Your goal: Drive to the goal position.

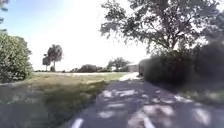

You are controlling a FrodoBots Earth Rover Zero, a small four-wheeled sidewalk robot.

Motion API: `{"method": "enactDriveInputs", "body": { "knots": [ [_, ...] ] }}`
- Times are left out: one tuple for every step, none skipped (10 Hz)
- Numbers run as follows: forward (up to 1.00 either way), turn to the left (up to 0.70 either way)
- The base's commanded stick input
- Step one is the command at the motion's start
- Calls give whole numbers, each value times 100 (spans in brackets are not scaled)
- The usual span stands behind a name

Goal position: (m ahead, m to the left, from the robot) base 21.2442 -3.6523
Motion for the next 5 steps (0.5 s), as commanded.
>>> {"method": "enactDriveInputs", "body": {
  "knots": [
    [70, 0],
    [70, 0],
    [70, 0],
    [70, 0],
    [70, 0]
  ]
}}
